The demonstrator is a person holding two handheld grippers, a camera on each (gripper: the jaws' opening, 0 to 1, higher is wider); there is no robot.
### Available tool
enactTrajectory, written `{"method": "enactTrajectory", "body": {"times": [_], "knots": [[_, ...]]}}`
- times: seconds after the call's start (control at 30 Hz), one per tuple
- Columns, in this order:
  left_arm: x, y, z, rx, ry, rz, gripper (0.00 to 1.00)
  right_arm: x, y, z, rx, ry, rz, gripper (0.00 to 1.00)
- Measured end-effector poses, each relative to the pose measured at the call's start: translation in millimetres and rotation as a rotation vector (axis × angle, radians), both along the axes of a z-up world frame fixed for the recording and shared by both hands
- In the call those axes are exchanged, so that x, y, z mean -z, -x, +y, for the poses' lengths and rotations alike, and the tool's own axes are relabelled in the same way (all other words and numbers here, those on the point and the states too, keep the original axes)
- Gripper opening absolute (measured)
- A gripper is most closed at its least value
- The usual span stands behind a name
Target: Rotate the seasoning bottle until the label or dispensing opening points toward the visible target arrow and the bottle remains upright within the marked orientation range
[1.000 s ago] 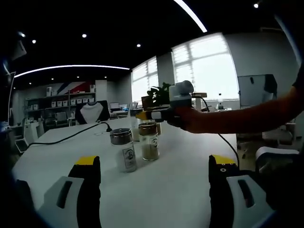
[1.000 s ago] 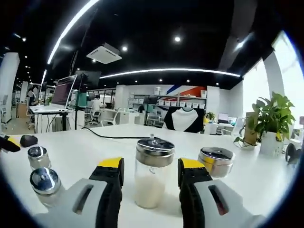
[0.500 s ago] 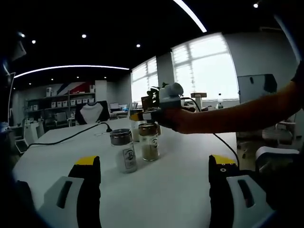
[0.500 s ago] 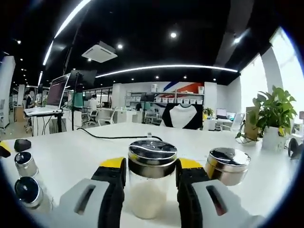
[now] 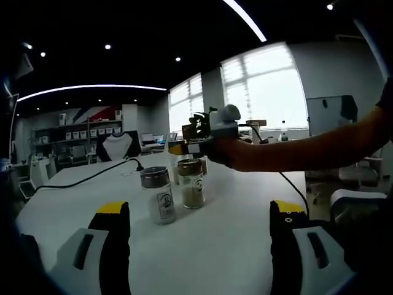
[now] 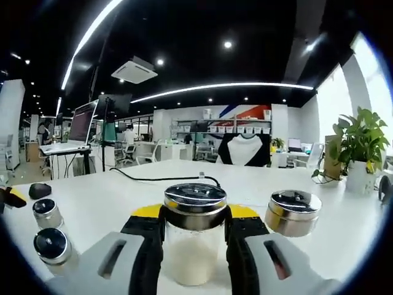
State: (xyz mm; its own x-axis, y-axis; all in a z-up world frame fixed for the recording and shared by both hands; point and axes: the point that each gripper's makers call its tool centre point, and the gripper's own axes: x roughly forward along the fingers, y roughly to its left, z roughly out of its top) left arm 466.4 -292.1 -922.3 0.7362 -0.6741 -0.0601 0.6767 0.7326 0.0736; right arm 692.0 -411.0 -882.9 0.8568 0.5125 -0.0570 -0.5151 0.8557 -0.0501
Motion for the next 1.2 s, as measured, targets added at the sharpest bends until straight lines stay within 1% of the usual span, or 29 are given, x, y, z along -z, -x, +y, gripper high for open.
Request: {"method": "enactTrajectory", "body": {"times": [0.07, 0.2, 0.43, 0.47, 0.5, 0.53, 0.57, 0.63, 0.7, 0.77, 0.83, 0.9, 0.97, 1.0, 1.07, 1.1, 1.13, 1.17, 1.2], "knots": [[0.5, 0.5, -1.1, 0.002, -0.001, 0.001, 1.00, -4.5, 5.7, 1.1, -0.011, -0.009, -0.007, 0.36], [-0.5, 0.9, -1.6, 0.000, -0.001, -0.004, 1.00, -10.5, 14.2, 1.9, -0.025, -0.003, -0.019, 0.36], [-4.2, 2.2, -2.9, 0.002, 0.013, -0.017, 0.99, -17.6, 40.3, -7.7, -0.043, -0.037, 0.002, 0.36], [-3.9, 2.5, -3.3, 0.002, 0.012, -0.017, 0.98, -18.5, 43.2, -9.0, -0.045, -0.042, 0.002, 0.36], [-3.6, 3.3, -4.2, 0.007, 0.008, -0.018, 0.93, -19.2, 46.1, -10.0, -0.048, -0.045, 0.001, 0.36], [-3.8, 5.6, -6.1, 0.021, -0.007, -0.033, 0.89, -19.6, 48.8, -10.6, -0.052, -0.044, 0.000, 0.36], [-4.9, 6.6, -7.3, 0.024, -0.009, -0.044, 0.87, -19.7, 51.3, -11.0, -0.055, -0.040, -0.003, 0.36], [-6.5, 7.2, -10.1, 0.029, 0.005, -0.042, 0.92, -19.3, 58.3, -12.3, -0.059, -0.027, -0.008, 0.36], [-5.6, 8.1, -12.5, 0.037, 0.004, -0.035, 0.91, -19.2, 64.8, -14.2, -0.065, -0.026, -0.008, 0.36], [-4.0, 8.1, -13.4, 0.033, -0.012, -0.044, 0.92, -19.5, 72.3, -16.4, -0.072, -0.036, -0.002, 0.36], [-3.1, 8.0, -13.6, 0.034, -0.010, -0.039, 0.92, -20.6, 80.3, -17.5, -0.085, -0.054, 0.001, 0.36], [-2.9, 7.5, -14.2, 0.033, 0.018, -0.019, 0.93, -21.6, 90.0, -16.9, -0.110, -0.084, 0.017, 0.36], [-4.8, 9.1, -16.6, 0.047, 0.076, 0.009, 0.90, -23.0, 98.8, -16.8, -0.129, -0.102, 0.028, 0.36], [-7.0, 10.4, -17.3, 0.058, 0.105, 0.017, 0.86, -24.1, 102.7, -16.4, -0.137, -0.103, 0.026, 0.36], [-8.9, 9.8, -16.7, 0.053, 0.122, 0.018, 0.86, -27.1, 112.3, -14.2, -0.154, -0.102, 0.015, 0.36], [-7.6, 10.8, -18.9, 0.065, 0.115, 0.024, 0.87, -28.5, 117.7, -12.9, -0.163, -0.097, 0.008, 0.36], [-2.9, 12.3, -21.4, 0.076, 0.084, 0.037, 0.88, -29.4, 121.3, -12.3, -0.168, -0.095, 0.005, 0.36], [1.8, 12.7, -22.3, 0.078, 0.026, 0.019, 0.88, -30.2, 124.9, -11.6, -0.173, -0.096, 0.002, 0.36], [3.4, 12.7, -23.1, 0.077, -0.007, -0.003, 0.88, -31.2, 130.2, -9.8, -0.185, -0.095, -0.003, 0.36]]}}
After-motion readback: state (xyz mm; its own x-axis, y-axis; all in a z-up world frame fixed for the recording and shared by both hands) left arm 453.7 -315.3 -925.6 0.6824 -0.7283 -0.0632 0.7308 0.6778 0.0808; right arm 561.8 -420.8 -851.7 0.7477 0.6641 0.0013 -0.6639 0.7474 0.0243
